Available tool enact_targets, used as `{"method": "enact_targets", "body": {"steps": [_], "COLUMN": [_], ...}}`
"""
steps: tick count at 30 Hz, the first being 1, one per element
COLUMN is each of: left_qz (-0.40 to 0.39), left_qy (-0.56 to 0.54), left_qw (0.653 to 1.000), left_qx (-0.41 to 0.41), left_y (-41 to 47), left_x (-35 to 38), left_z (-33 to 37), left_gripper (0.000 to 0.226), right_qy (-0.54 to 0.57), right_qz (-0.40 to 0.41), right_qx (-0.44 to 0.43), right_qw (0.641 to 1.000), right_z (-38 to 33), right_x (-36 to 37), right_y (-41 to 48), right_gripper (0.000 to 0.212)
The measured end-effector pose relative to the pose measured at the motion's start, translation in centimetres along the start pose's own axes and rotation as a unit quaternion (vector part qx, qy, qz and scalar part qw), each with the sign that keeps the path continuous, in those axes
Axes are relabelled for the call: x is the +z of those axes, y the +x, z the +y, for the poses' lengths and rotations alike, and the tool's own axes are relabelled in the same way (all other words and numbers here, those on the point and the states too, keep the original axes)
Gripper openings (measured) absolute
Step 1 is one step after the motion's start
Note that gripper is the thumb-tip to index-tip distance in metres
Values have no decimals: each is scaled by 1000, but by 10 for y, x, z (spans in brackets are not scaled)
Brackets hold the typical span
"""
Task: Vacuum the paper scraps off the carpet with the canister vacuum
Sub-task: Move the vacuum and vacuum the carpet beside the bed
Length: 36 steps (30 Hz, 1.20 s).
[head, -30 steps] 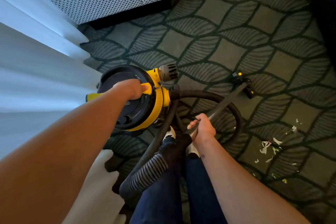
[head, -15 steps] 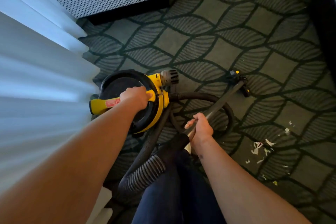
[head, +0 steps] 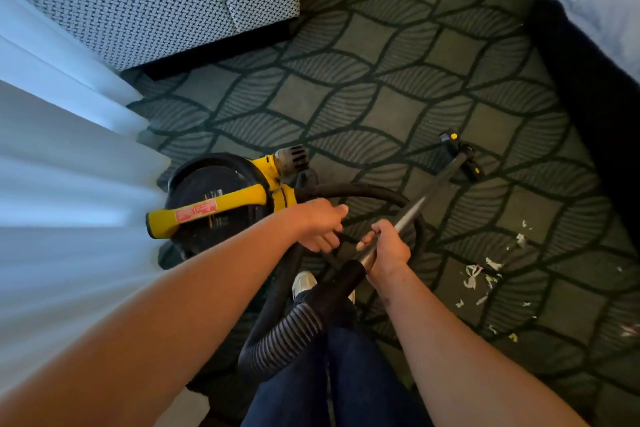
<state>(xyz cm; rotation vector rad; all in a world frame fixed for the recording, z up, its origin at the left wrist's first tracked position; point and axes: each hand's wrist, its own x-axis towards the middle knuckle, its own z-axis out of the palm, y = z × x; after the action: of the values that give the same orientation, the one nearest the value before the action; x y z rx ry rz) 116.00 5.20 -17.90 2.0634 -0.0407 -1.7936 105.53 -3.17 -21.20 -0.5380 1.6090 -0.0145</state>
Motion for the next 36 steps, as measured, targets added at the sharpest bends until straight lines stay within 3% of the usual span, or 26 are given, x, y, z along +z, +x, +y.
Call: {"method": "enact_targets", "body": {"steps": [2, 5, 12, 15, 19, 27, 36], "left_qz": [-122, -139, -12, -3, 20, 33, 95], "left_qy": [-55, -38, 17, 41, 2, -180, -151], "left_qw": [990, 988, 998, 994, 997, 983, 984], "left_qx": [-52, -58, 61, 105, 75, 24, -14], "left_y": [-14, -23, -24, -12, 3, 85, 201], "left_x": [18, 39, 79, 87, 98, 113, 102], "left_z": [16, 32, 68, 94, 145, 259, 345], "left_gripper": [60, 60, 46, 47, 52, 55, 58], "right_qy": [9, 16, 76, 99, 110, 5, -143], "right_qz": [12, 40, 40, 29, 11, -7, -59], "right_qx": [-12, -36, -75, -81, -91, -97, -97], "right_qw": [1000, 998, 993, 991, 990, 995, 983], "right_z": [-7, -18, -65, -95, -146, -271, -340], "right_x": [-3, -9, -21, -29, -39, -50, -44], "right_y": [0, 0, 2, 7, 23, 95, 186], "right_gripper": [3, 16, 8, 3, 13, 7, 5]}}
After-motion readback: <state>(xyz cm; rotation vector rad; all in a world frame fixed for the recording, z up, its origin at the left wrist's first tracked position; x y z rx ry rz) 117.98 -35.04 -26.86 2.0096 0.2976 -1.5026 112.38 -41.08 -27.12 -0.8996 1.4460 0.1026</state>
